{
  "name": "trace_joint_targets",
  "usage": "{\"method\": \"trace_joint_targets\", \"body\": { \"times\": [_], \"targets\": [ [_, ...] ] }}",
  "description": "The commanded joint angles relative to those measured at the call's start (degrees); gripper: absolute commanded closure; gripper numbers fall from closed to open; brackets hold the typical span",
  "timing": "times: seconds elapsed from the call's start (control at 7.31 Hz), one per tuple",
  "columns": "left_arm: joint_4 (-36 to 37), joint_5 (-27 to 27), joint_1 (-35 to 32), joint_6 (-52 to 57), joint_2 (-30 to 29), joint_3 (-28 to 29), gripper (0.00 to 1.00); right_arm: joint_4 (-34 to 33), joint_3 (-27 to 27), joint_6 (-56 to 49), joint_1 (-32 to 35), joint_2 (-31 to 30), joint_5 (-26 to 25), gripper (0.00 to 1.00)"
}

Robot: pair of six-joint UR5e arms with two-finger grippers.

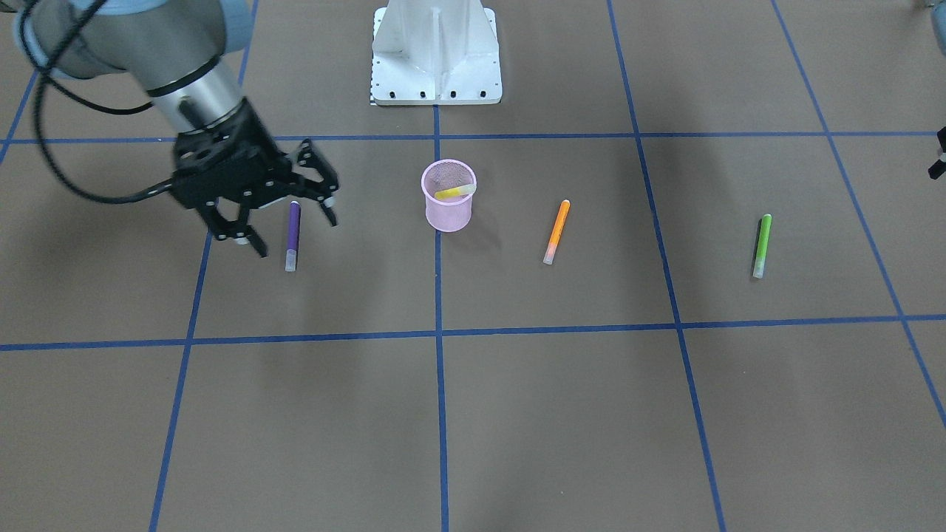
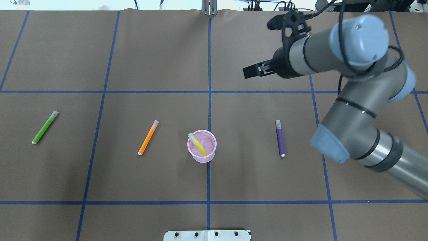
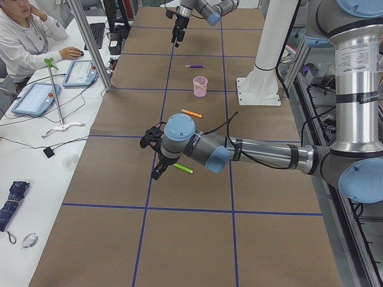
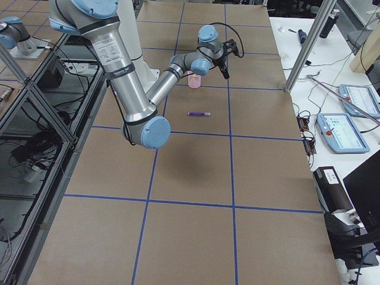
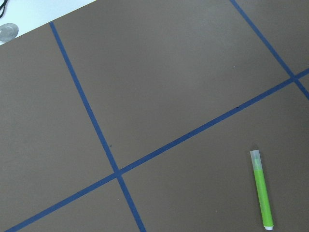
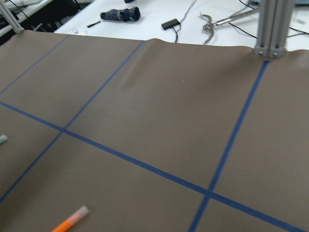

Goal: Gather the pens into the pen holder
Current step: 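Grasp the green marker with the left gripper and lift it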

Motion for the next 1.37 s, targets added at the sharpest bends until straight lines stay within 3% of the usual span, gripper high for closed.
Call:
{"method": "trace_joint_targets", "body": {
  "times": [0.0,0.41,0.68,0.96,1.09,1.23],
  "targets": [
    [-0.44,2.80,8.28,-9.11,0.06,0.82,0.00,-8.58,-2.86,-22.10,13.38,-6.01,8.84,0.00],
    [-2.46,8.87,18.22,-17.26,-2.74,4.77,0.00,-9.05,-13.39,-47.20,28.52,-12.87,17.82,0.00],
    [-8.76,11.53,22.72,-22.18,-6.95,11.25,0.01,-8.70,-13.70,-49.09,33.54,-18.14,17.92,0.00],
    [-12.13,13.45,26.41,-24.93,-11.61,17.06,0.02,-8.61,-13.70,-49.36,34.00,-19.74,17.49,0.00],
    [-12.83,14.68,28.08,-24.93,-11.89,17.87,0.08,-8.61,-13.70,-49.36,34.00,-19.74,17.49,0.00],
    [-12.92,14.87,28.62,-24.93,-11.90,17.70,0.25,-8.61,-13.70,-49.27,34.00,-19.74,17.40,0.00]
  ]
}}
